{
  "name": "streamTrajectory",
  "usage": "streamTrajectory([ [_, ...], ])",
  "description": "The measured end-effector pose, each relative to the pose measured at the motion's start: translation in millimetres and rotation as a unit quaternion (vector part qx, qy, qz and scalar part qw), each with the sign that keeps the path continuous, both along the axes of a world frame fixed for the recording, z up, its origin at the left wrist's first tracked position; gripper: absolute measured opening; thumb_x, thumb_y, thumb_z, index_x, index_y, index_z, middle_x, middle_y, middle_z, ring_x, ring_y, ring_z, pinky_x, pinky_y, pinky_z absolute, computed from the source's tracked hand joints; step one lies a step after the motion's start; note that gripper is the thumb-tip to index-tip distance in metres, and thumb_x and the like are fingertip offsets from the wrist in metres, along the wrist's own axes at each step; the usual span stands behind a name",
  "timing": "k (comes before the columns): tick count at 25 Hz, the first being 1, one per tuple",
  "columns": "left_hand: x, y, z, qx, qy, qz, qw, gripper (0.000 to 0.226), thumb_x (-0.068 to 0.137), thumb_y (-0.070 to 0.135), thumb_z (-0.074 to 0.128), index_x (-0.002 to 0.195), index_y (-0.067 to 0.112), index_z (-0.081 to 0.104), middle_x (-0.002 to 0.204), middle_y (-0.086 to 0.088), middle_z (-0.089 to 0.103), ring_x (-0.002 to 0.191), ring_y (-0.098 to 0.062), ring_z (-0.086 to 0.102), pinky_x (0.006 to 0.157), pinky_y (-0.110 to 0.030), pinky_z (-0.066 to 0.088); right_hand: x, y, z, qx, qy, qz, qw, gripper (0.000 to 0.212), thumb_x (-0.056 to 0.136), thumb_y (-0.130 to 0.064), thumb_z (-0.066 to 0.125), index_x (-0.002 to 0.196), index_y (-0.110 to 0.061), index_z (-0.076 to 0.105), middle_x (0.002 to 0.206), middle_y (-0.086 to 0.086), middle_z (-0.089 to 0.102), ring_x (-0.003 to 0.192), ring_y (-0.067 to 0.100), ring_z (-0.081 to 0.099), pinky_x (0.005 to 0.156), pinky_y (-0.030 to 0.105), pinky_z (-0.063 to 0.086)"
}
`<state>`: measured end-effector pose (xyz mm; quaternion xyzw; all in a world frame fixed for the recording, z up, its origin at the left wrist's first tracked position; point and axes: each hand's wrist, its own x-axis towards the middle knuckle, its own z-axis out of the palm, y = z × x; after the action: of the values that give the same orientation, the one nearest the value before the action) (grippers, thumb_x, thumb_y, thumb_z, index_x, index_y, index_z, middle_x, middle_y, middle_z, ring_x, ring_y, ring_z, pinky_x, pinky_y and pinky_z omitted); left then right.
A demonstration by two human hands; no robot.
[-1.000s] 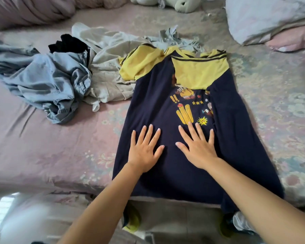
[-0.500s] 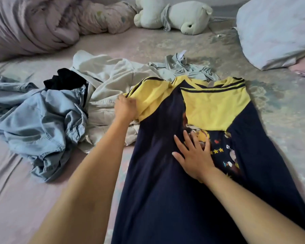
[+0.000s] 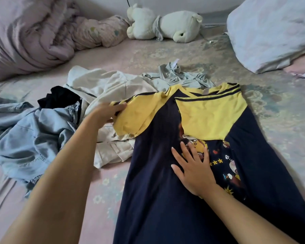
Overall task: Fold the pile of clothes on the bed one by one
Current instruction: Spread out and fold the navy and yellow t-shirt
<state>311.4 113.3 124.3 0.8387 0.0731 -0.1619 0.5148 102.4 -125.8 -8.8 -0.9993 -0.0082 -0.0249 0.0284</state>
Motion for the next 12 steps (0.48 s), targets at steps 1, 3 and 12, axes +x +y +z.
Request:
streamTrajectory([
  [1,1.6,3.9,10.3,-0.048,-0.016,0.037,0.998,0.022,0.087,0.036,0.066,0.095,0.017,0.06,0.089,-0.003,0.062,0.078,-0.016,0.058,0.07,-0.031,0.052,0.0,0.1,0.7,0.0,0.003,0.0,1.0,0.057,0.092,-0.053,0.027,0.141,-0.029,0.043,0.145,0.007,0.044,0.136,0.031,0.039,0.104,0.066,0.021],
  [3,7.8,9.6,20.9,-0.041,-0.059,0.079,0.994,0.022,0.091,0.036,0.061,0.095,0.015,0.056,0.087,-0.005,0.059,0.072,-0.017,0.056,0.064,-0.031,0.051,-0.6,-0.5,2.1,0.005,0.006,-0.001,1.0,0.057,0.092,-0.053,0.027,0.142,-0.029,0.042,0.145,0.007,0.045,0.135,0.031,0.04,0.104,0.066,0.023],
  [12,-11.8,0.8,-11.7,0.217,-0.119,0.226,0.942,0.06,0.101,0.041,0.028,0.137,-0.006,0.033,0.141,-0.026,0.039,0.128,-0.039,0.04,0.103,-0.042,0.032,1.8,-0.2,-4.1,0.013,0.002,-0.012,1.0,0.059,0.097,-0.054,0.012,0.14,-0.03,0.045,0.145,0.006,0.044,0.136,0.028,0.037,0.106,0.065,0.02],
])
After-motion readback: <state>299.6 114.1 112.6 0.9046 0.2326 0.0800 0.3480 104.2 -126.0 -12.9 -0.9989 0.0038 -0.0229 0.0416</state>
